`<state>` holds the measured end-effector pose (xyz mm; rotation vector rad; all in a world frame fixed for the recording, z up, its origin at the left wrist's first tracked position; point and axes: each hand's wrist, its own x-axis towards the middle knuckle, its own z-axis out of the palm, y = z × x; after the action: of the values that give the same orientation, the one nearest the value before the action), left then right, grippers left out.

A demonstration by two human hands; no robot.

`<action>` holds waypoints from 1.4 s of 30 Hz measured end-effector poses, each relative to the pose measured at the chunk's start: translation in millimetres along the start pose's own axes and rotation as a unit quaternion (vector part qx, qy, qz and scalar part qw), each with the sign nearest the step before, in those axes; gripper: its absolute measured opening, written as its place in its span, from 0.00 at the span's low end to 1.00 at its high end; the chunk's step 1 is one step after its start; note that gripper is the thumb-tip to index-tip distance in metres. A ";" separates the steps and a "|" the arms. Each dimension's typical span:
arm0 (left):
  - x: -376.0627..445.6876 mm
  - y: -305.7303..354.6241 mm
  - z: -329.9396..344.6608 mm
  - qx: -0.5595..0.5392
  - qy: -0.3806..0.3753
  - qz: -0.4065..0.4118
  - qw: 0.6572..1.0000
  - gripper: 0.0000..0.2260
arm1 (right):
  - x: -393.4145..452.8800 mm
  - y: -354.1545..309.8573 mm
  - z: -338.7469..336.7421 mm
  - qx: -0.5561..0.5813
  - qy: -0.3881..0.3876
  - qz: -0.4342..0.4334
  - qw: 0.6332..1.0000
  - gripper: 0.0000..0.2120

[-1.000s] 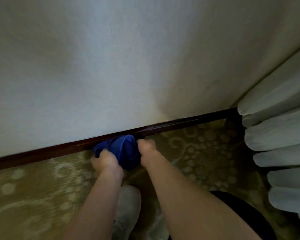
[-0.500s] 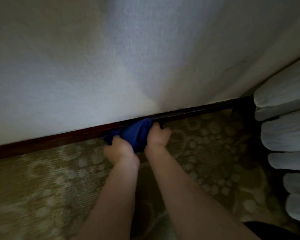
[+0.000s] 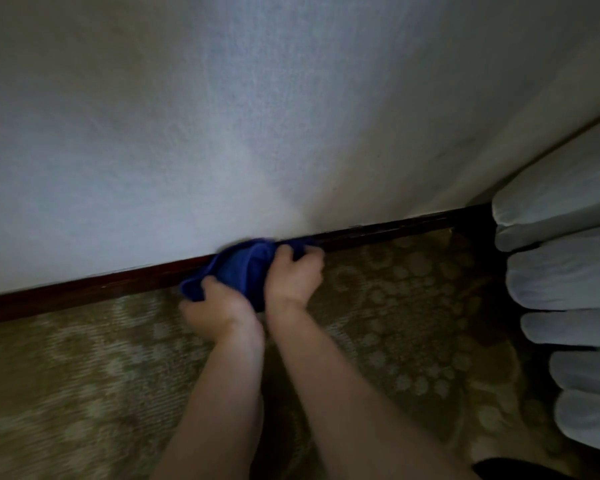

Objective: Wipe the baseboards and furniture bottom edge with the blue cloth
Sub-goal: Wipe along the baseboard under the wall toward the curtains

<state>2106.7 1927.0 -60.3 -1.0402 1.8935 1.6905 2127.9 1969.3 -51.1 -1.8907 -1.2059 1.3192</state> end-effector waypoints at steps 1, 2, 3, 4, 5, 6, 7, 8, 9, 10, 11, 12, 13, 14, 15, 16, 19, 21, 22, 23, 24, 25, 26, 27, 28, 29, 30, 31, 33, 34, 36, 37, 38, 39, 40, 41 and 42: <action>7.7 3.8 -7.2 -0.008 0.027 0.018 0.999 0.19 | -14.2 3.7 8.5 -0.017 -0.034 -0.007 0.999 0.17; 13.2 5.7 -12.0 -0.021 0.040 0.023 0.999 0.20 | -22.8 6.6 13.5 -0.032 -0.064 -0.016 0.997 0.17; 16.2 4.2 -13.6 -0.028 0.039 0.019 0.999 0.21 | -24.8 8.2 14.2 -0.049 -0.086 -0.030 0.995 0.16; 15.1 1.1 -13.3 -0.026 0.021 0.012 0.999 0.22 | -21.9 7.3 10.6 -0.068 -0.098 -0.040 0.992 0.16; 10.4 -2.5 -11.5 -0.019 -0.014 0.003 1.000 0.22 | -15.0 5.3 3.9 -0.080 -0.097 -0.042 0.991 0.16; 3.0 -6.9 -8.5 -0.011 -0.060 -0.009 0.998 0.22 | -3.6 3.1 -4.9 -0.077 -0.077 -0.037 0.993 0.17; -6.2 -10.3 -5.3 0.001 -0.111 -0.023 0.994 0.22 | 10.2 0.1 -14.3 -0.057 -0.038 -0.025 0.997 0.17; -15.5 -12.3 -2.4 0.019 -0.157 -0.035 0.987 0.21 | 23.4 -4.0 -22.7 -0.026 0.003 -0.005 1.000 0.17; -22.0 -13.0 0.3 0.034 -0.187 -0.043 0.981 0.21 | 34.3 -6.9 -27.3 0.001 0.041 0.011 0.999 0.17; -24.6 -11.8 2.9 0.039 -0.191 -0.047 0.980 0.21 | 40.4 -8.3 -28.4 0.014 0.070 0.019 0.997 0.17; -23.1 -9.0 4.8 0.028 -0.174 -0.048 0.983 0.20 | 39.5 -8.7 -24.8 0.011 0.084 0.019 0.996 0.17; -18.1 -5.4 5.0 0.008 -0.144 -0.045 0.988 0.20 | 32.2 -8.0 -16.9 0.001 0.082 0.008 0.997 0.16; -8.8 -2.0 2.5 -0.006 -0.103 -0.033 0.994 0.19 | 19.2 -6.1 -6.2 -0.018 0.070 -0.011 0.997 0.15; 3.3 2.7 -3.3 -0.007 -0.055 -0.006 0.998 0.19 | 1.8 -2.1 5.9 -0.039 0.041 -0.033 0.998 0.14; 16.8 5.5 -11.8 -0.004 -0.010 0.026 1.000 0.19 | -17.0 3.3 16.6 -0.060 -0.004 -0.055 0.997 0.14; 27.6 7.1 -21.6 -0.005 0.024 0.052 0.998 0.19 | -33.7 9.0 25.1 -0.077 -0.057 -0.070 0.993 0.14; 38.3 7.3 -40.1 -0.019 0.033 0.099 0.994 0.15 | -50.6 16.6 32.8 -0.102 -0.169 -0.086 0.977 0.13; 24.9 7.1 -35.0 -0.018 -0.010 0.123 0.992 0.07 | -38.7 13.1 23.5 -0.095 -0.170 -0.075 0.978 0.13; 16.5 5.4 -29.6 0.003 -0.032 0.140 0.990 0.07 | -29.3 10.3 15.6 -0.080 -0.151 -0.059 0.984 0.14; 7.9 2.1 -23.2 0.032 -0.058 0.151 0.986 0.09 | -17.3 7.4 6.1 -0.062 -0.120 -0.041 0.990 0.15; -0.3 -2.8 -16.6 0.062 -0.089 0.153 0.982 0.07 | -2.9 5.1 -3.9 -0.044 -0.085 -0.024 0.995 0.16; -7.6 -8.2 -9.5 0.088 -0.126 0.142 0.978 0.04 | 13.3 2.8 -13.8 -0.019 -0.050 -0.009 0.999 0.16; -15.7 -12.1 -2.0 0.117 -0.168 0.129 0.970 0.02 | 29.7 0.4 -23.3 0.013 -0.023 0.005 1.000 0.16; -22.7 -15.6 5.5 0.136 -0.201 0.114 0.963 0.02 | 45.1 -1.6 -31.5 0.044 -0.002 0.016 0.999 0.16; -29.9 -17.2 12.7 0.147 -0.225 0.103 0.958 0.03 | 58.9 -2.7 -37.9 0.063 0.013 0.024 0.998 0.17; -35.9 -18.4 19.0 0.147 -0.237 0.091 0.956 0.05 | 70.7 -2.5 -42.9 0.069 0.027 0.026 0.997 0.18; -41.6 -19.5 24.5 0.152 -0.248 0.086 0.953 0.07 | 81.8 -1.5 -46.6 0.067 0.042 0.024 0.997 0.18; -47.2 -21.5 29.8 0.155 -0.262 0.078 0.949 0.08 | 92.3 -0.9 -50.6 0.064 0.061 0.017 0.996 0.18; -57.8 -28.5 40.4 0.153 -0.302 0.027 0.941 0.08 | 114.5 -2.7 -61.6 0.060 0.108 0.013 0.992 0.16; -63.6 -32.4 47.4 0.137 -0.323 -0.017 0.936 0.07 | 126.8 -5.9 -68.2 0.059 0.128 0.015 0.990 0.15; -75.9 -39.9 64.7 0.100 -0.351 -0.108 0.925 0.12 | 149.6 -14.5 -82.8 0.057 0.159 0.020 0.985 0.13; -79.7 -45.6 74.0 0.092 -0.349 -0.137 0.922 0.17 | 158.1 -17.2 -88.6 0.059 0.172 0.018 0.983 0.12; -81.7 -50.4 81.2 0.094 -0.337 -0.147 0.925 0.20 | 161.2 -18.7 -92.2 0.059 0.186 0.013 0.981 0.12; -82.0 -54.1 84.8 0.098 -0.313 -0.138 0.935 0.21 | 157.1 -18.9 -92.6 0.055 0.196 0.009 0.979 0.13; -80.6 -56.2 83.0 0.094 -0.283 -0.129 0.946 0.20 | 146.3 -17.6 -88.6 0.047 0.205 0.004 0.978 0.14; -75.1 -57.7 79.1 0.087 -0.247 -0.113 0.958 0.19 | 132.0 -15.1 -81.5 0.034 0.202 -0.007 0.979 0.15; -68.1 -57.0 71.7 0.075 -0.213 -0.097 0.969 0.18 | 115.1 -11.2 -71.8 0.017 0.184 -0.019 0.983 0.15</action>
<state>2180.0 2014.5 -63.4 -0.7068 1.5599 1.4895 2204.3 2081.0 -66.0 -1.9669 -1.0160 0.9086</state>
